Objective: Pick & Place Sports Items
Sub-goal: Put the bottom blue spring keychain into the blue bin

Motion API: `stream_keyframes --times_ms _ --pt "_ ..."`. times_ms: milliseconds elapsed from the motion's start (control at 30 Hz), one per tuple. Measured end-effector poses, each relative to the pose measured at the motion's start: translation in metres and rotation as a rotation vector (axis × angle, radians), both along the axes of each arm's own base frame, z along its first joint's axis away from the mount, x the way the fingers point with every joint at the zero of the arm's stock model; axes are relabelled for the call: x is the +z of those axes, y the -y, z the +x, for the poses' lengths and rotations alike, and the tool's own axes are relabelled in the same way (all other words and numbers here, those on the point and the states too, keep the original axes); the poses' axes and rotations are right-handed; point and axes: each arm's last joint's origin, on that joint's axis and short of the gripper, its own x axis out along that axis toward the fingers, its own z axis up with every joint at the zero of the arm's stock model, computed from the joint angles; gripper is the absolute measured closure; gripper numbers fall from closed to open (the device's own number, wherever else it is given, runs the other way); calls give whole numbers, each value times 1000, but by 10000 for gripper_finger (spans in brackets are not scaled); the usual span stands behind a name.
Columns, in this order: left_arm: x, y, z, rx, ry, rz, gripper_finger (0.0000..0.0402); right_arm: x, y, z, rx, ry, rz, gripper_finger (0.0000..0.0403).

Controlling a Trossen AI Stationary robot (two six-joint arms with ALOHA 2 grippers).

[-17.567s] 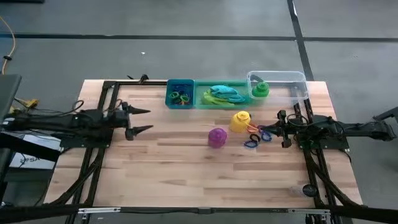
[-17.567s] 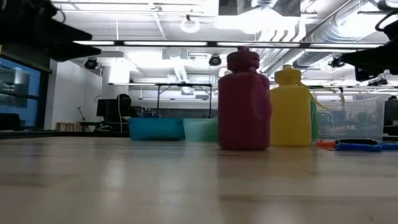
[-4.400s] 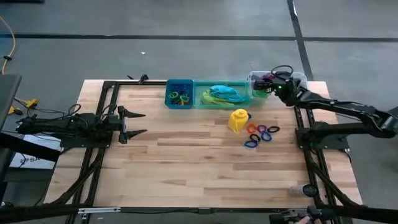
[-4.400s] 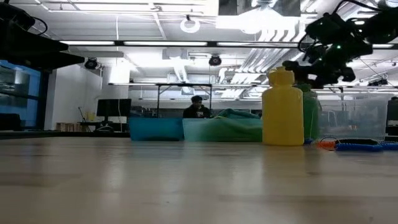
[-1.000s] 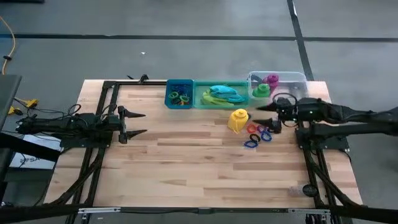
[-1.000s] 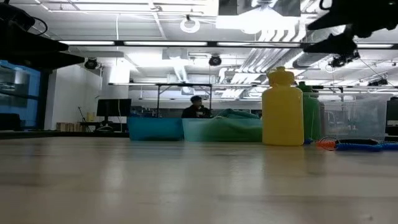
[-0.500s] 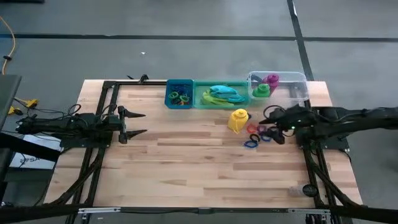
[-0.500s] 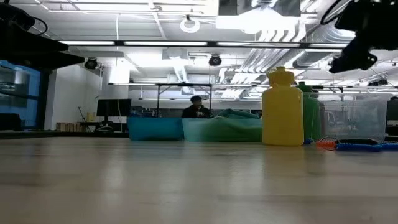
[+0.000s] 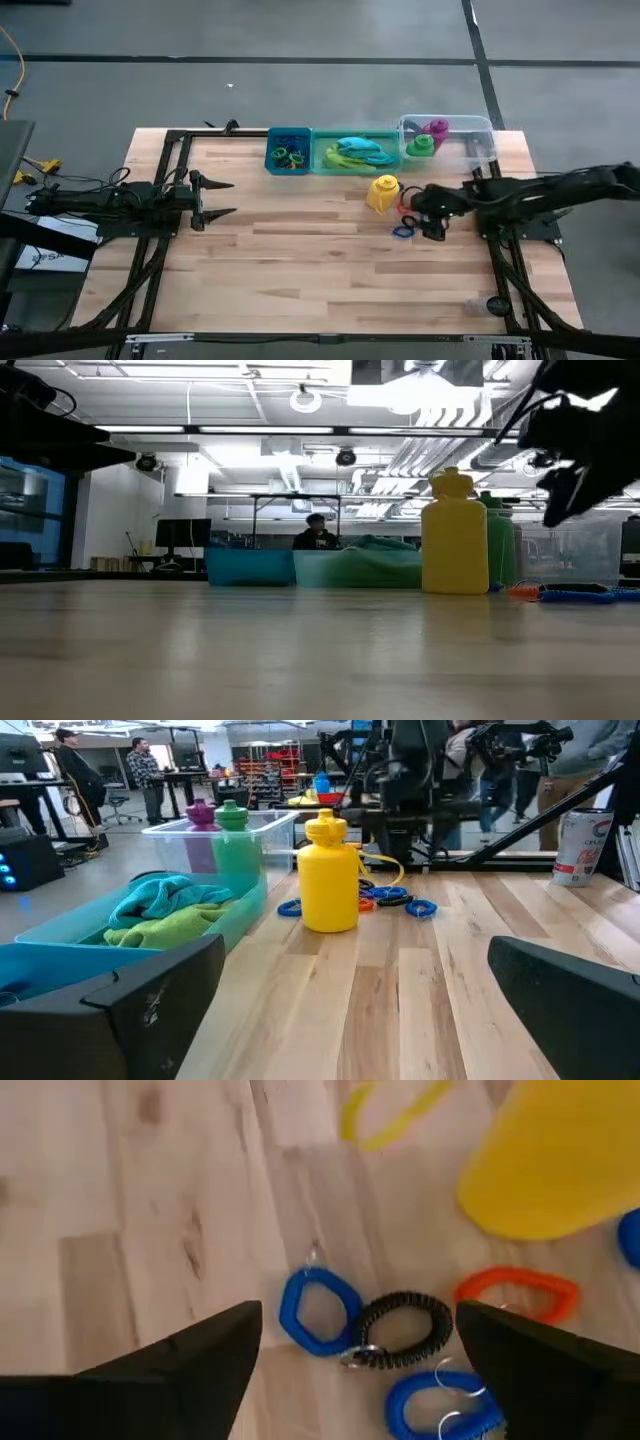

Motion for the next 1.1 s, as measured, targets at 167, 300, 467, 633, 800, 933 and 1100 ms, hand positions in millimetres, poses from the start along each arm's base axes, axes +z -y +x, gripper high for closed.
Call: stream_keyframes --times_ms 167,300,467,633,800,933,1100 --pt "0 0 0 0 0 0 34 -16 0 9 -1 -94 -4 149" --pt "0 0 0 0 0 0 34 -26 -1 14 -1 -154 -7 159" --pt "0 0 0 0 0 0 34 -37 -1 19 6 -211 7 173" --pt "0 0 0 0 0 0 34 -44 -2 22 12 -246 19 186" --pt "0 0 0 0 0 0 34 -51 -2 24 11 -280 17 203" --pt "0 0 0 0 0 0 34 -57 -2 27 11 -304 16 220" --pt "0 0 0 0 0 0 34 -62 -2 31 11 -312 16 246"
